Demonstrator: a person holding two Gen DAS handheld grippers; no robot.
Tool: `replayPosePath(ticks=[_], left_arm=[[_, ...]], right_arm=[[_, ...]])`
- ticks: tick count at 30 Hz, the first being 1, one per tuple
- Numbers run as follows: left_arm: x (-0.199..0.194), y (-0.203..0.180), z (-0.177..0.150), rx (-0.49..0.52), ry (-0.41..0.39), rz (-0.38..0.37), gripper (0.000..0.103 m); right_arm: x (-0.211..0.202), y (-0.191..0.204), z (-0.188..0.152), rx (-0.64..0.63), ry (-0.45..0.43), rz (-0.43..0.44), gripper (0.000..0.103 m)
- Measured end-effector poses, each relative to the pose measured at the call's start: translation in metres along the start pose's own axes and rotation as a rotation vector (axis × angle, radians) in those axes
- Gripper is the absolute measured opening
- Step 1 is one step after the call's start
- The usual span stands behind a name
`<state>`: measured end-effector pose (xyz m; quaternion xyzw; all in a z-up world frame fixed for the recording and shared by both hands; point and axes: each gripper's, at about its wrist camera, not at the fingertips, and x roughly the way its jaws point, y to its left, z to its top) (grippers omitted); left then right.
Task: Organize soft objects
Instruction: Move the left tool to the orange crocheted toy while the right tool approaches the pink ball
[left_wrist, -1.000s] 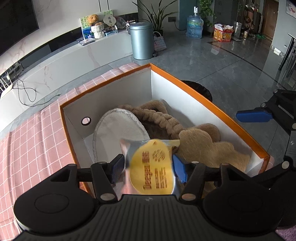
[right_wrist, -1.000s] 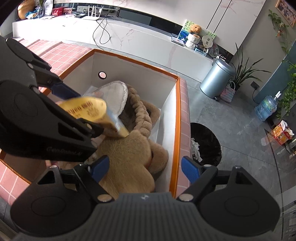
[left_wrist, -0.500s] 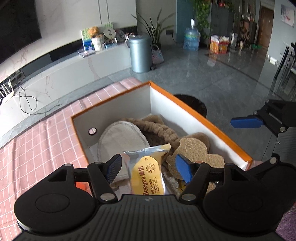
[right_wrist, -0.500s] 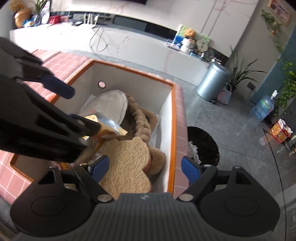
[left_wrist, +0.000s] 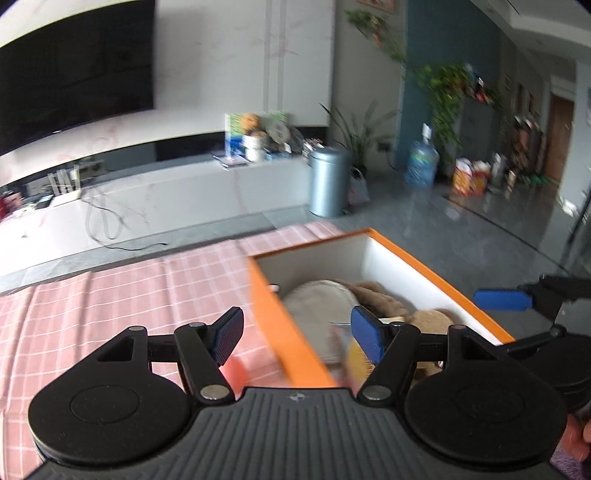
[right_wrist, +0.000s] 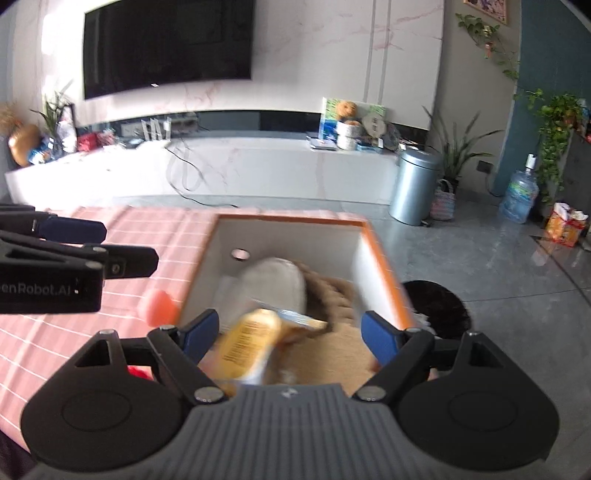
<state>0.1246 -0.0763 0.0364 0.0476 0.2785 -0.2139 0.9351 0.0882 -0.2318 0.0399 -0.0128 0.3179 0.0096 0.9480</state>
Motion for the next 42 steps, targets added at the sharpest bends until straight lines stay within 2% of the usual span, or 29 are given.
replayPosePath(ticks=[4, 7, 9, 13, 18, 21, 26, 29, 36, 40, 42], left_arm=[[-0.008, 0.026, -0.013, -0.038, -0.009, 0.041, 0.076], [-0.009, 0.043, -0.024, -0.053, 0.013, 0.073, 0.073], [-0.01, 0.056, -0.029, -0.064, 0.032, 0.067, 0.069], [-0.009, 0.078, -0.043, -0.093, 0.058, 0.063, 0.069], [-0.003, 0.098, -0.069, -0.129, 0.129, 0.013, 0.063], [0.002, 0.098, -0.084, -0.119, 0.167, -0.032, 0.061], [0.012, 0.084, -0.098, -0.089, 0.218, -0.111, 0.061], [0.022, 0.073, -0.102, -0.076, 0.243, -0.143, 0.061], [0.044, 0.057, -0.104, -0.047, 0.288, -0.184, 0.064], [0.058, 0.05, -0.105, -0.035, 0.32, -0.176, 0.064], [0.064, 0.047, -0.107, -0.024, 0.339, -0.17, 0.064]], right_arm=[[0.008, 0.031, 0.0, -0.063, 0.007, 0.072, 0.083], [0.016, 0.052, 0.002, -0.132, 0.019, 0.11, 0.074], [0.022, 0.063, 0.003, -0.17, 0.029, 0.132, 0.071], [0.035, 0.087, 0.004, -0.268, 0.059, 0.17, 0.06], [0.051, 0.112, -0.002, -0.336, 0.116, 0.216, 0.054], [0.064, 0.123, -0.007, -0.354, 0.165, 0.209, 0.044], [0.071, 0.116, -0.003, -0.367, 0.199, 0.187, 0.038], [0.072, 0.115, -0.001, -0.382, 0.217, 0.204, 0.032], [0.079, 0.109, -0.008, -0.366, 0.264, 0.244, 0.026], [0.084, 0.104, -0.009, -0.348, 0.275, 0.271, 0.018], [0.084, 0.105, -0.01, -0.356, 0.272, 0.281, 0.018]])
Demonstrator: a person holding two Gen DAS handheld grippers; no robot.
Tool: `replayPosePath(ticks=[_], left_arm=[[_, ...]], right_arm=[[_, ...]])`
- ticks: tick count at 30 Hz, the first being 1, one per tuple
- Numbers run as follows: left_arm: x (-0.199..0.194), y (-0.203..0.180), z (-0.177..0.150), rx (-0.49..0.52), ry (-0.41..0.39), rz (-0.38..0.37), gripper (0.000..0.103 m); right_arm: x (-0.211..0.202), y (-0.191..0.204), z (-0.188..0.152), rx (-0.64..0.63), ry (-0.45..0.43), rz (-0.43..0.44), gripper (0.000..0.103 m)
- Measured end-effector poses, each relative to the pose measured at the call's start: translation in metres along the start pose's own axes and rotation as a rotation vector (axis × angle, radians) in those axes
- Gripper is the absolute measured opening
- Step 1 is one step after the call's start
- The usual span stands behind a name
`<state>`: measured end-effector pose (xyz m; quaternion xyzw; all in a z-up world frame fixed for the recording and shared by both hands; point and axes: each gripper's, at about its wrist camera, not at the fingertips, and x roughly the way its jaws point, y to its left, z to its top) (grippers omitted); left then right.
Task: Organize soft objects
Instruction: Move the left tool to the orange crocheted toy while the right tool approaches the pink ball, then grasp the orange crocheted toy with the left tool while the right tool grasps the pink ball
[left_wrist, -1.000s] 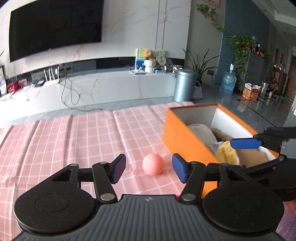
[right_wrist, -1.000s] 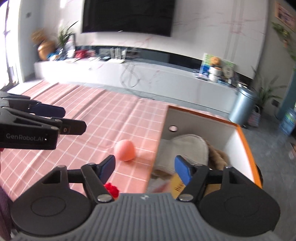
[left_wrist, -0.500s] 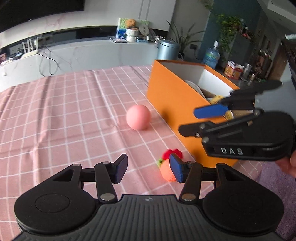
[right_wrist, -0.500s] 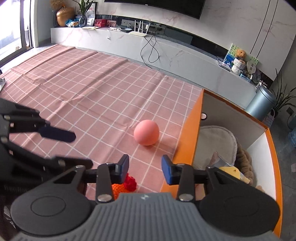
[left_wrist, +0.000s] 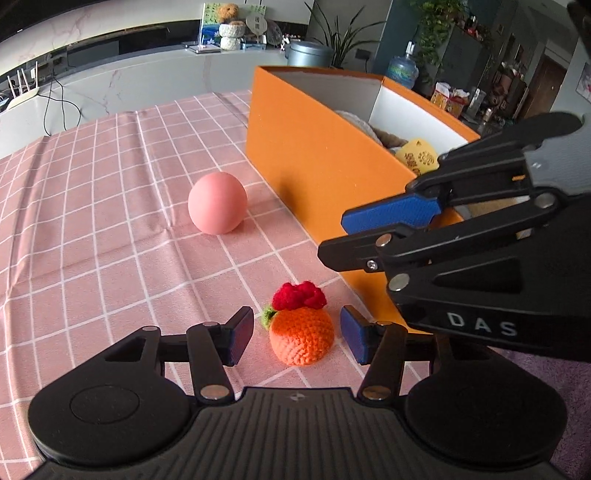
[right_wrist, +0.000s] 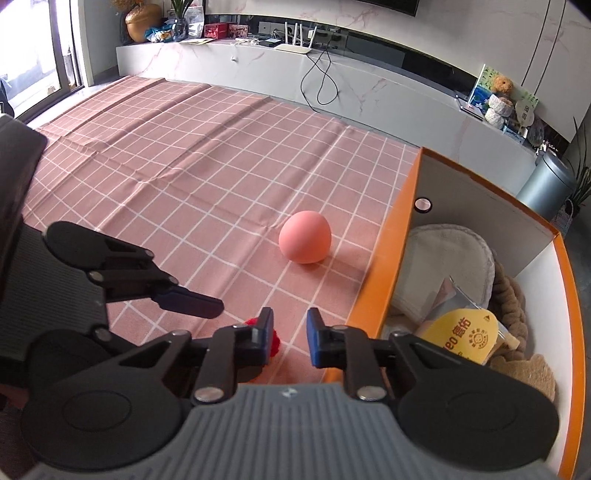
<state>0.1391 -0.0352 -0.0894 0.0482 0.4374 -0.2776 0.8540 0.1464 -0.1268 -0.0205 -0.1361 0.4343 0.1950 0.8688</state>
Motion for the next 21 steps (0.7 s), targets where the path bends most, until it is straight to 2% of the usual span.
replayPosePath(ticks=[4, 6, 12, 14, 17, 21], left_arm=[[0.01, -0.003, 0.001, -0.002, 0.03, 0.02, 0.062], [0.013, -0.004, 0.002, -0.004, 0.036, 0.013, 0.053], [0.009, -0.001, 0.004, -0.025, 0.027, 0.011, 0.045], [0.006, 0.002, 0.004, -0.031, 0.018, 0.044, 0.045], [-0.002, 0.012, 0.005, -0.06, -0.005, 0.048, 0.045], [-0.012, 0.029, 0.01, -0.088, -0.031, 0.091, 0.045]], right_arm=[[0.002, -0.001, 0.001, -0.01, -0.004, 0.014, 0.016], [0.003, -0.001, 0.002, -0.014, -0.006, 0.019, 0.016], [0.005, -0.001, 0.003, -0.028, -0.008, 0.026, 0.016], [0.005, -0.002, 0.004, -0.031, -0.007, 0.027, 0.016], [0.006, -0.003, 0.005, -0.028, -0.005, 0.029, 0.016], [0.008, -0.008, 0.015, -0.051, 0.004, 0.024, 0.017]])
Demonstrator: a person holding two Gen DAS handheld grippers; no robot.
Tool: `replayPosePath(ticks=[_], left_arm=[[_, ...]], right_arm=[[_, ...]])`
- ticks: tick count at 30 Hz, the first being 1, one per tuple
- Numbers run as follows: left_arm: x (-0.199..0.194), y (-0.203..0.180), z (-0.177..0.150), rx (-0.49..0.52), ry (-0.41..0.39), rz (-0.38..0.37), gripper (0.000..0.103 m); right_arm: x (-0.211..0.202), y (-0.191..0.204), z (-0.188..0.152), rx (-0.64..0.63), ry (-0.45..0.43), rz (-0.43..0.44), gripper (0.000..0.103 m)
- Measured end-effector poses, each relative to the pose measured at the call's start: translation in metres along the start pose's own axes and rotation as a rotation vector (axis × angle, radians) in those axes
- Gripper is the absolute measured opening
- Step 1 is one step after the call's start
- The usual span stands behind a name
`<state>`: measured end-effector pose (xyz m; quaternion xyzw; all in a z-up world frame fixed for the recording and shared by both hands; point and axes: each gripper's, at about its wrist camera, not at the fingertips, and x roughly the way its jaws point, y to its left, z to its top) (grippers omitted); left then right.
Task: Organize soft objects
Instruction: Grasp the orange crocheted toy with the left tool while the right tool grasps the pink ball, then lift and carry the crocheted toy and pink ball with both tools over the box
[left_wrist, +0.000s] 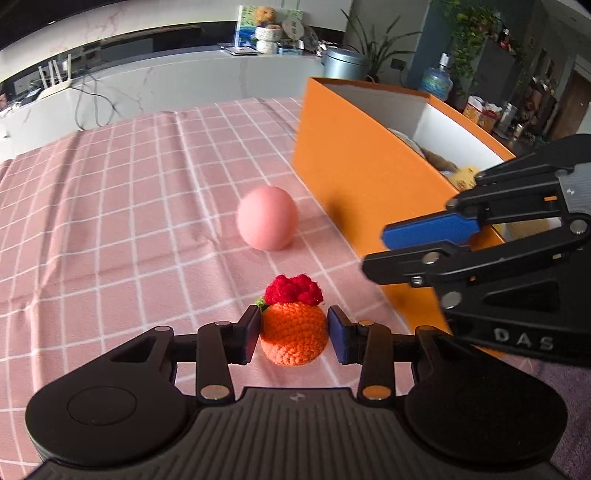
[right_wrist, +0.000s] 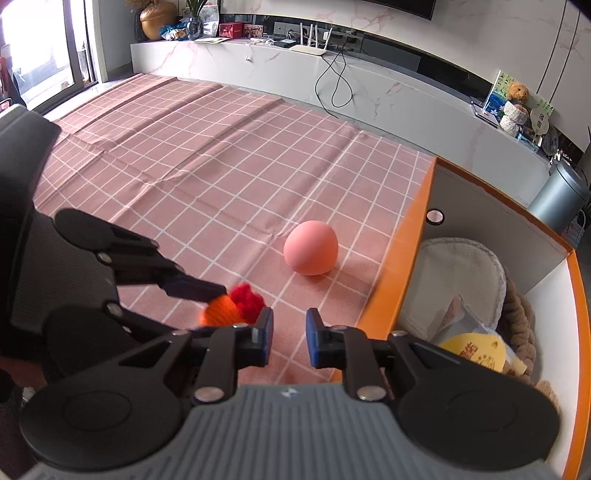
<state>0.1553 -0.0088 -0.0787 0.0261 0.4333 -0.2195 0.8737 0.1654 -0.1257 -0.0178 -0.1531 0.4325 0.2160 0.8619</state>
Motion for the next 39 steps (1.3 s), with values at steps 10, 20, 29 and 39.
replayPosePath(ticks=[10, 20, 29, 39], left_arm=[[-0.011, 0.042, 0.015, -0.071, -0.039, 0.07, 0.045], [-0.001, 0.058, 0.027, -0.102, -0.043, 0.071, 0.045], [0.0, 0.067, 0.024, -0.125, -0.033, 0.081, 0.045], [-0.02, 0.056, 0.028, -0.107, -0.061, 0.102, 0.045]], right_arm=[[0.053, -0.005, 0.054, -0.181, 0.136, 0.01, 0.046], [0.116, -0.008, 0.083, -0.142, 0.268, 0.023, 0.057], [0.14, -0.005, 0.092, -0.165, 0.304, -0.063, 0.055], [0.095, -0.005, 0.085, -0.14, 0.202, -0.025, 0.045]])
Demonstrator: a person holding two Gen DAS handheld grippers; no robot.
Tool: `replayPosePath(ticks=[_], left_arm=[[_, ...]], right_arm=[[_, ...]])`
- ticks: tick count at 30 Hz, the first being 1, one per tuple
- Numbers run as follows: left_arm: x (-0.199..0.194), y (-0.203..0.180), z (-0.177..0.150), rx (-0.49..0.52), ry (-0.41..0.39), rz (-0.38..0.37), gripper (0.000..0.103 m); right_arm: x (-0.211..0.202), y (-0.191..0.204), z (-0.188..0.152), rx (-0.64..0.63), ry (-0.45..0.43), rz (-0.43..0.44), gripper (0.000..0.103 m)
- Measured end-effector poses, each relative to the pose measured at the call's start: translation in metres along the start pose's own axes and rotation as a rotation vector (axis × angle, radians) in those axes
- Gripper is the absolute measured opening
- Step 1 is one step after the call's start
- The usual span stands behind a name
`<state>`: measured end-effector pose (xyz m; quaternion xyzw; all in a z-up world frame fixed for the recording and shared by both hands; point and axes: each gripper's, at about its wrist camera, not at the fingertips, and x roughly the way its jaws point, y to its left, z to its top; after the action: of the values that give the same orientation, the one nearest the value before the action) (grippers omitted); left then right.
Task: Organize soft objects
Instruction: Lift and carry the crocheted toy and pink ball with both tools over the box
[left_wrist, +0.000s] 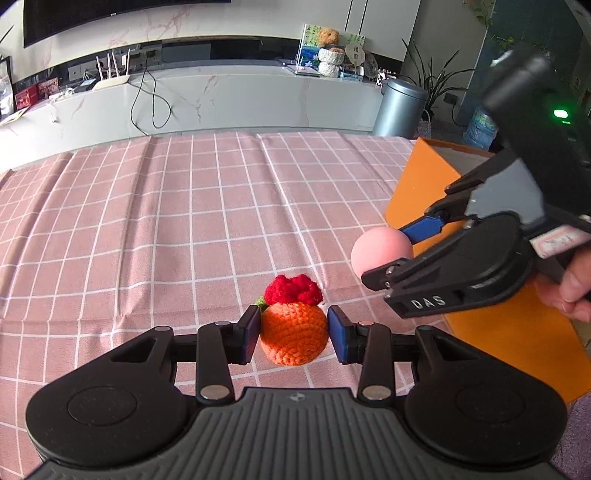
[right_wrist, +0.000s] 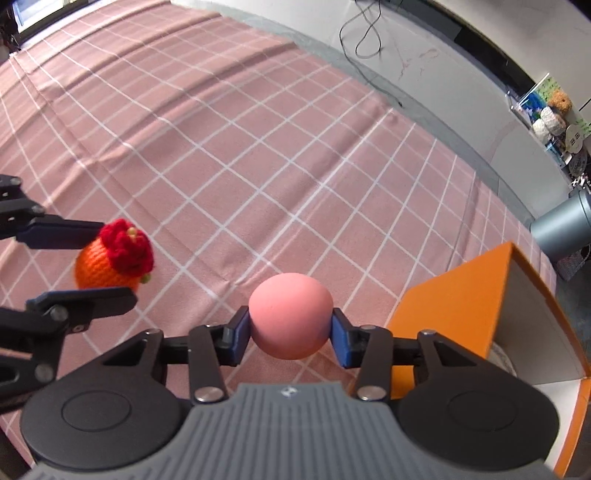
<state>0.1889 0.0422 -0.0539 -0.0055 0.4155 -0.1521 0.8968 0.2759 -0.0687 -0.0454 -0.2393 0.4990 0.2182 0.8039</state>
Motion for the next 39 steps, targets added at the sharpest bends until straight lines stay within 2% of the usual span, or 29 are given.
replayPosePath(ticks=[6, 12, 20, 24, 28, 35, 39], left_arm=[[-0.021, -0.021, 0.016, 0.034, -0.058, -0.018, 0.045], [-0.036, -0.056, 0.039, 0.093, -0.123, -0.068, 0.045], [-0.03, -0.109, 0.071, 0.217, -0.171, -0.176, 0.045], [-0.01, -0.132, 0.085, 0.282, -0.158, -0.201, 0.045], [0.014, -0.159, 0.094, 0.356, -0.13, -0.212, 0.045], [0.056, -0.183, 0.091, 0.429, -0.013, -0.204, 0.045], [0.068, -0.189, 0.086, 0.466, 0.008, -0.166, 0.045]], right_arm=[[-0.058, -0.016, -0.022, 0.054, -0.114, 0.028, 0.045], [-0.116, -0.049, -0.05, 0.132, -0.224, -0.038, 0.045], [-0.143, -0.111, -0.1, 0.257, -0.24, -0.136, 0.045], [-0.141, -0.142, -0.123, 0.322, -0.237, -0.163, 0.045], [-0.121, -0.164, -0.137, 0.368, -0.213, -0.145, 0.045], [-0.079, -0.167, -0.141, 0.371, -0.164, -0.095, 0.046], [-0.063, -0.171, -0.145, 0.376, -0.149, -0.072, 0.047]])
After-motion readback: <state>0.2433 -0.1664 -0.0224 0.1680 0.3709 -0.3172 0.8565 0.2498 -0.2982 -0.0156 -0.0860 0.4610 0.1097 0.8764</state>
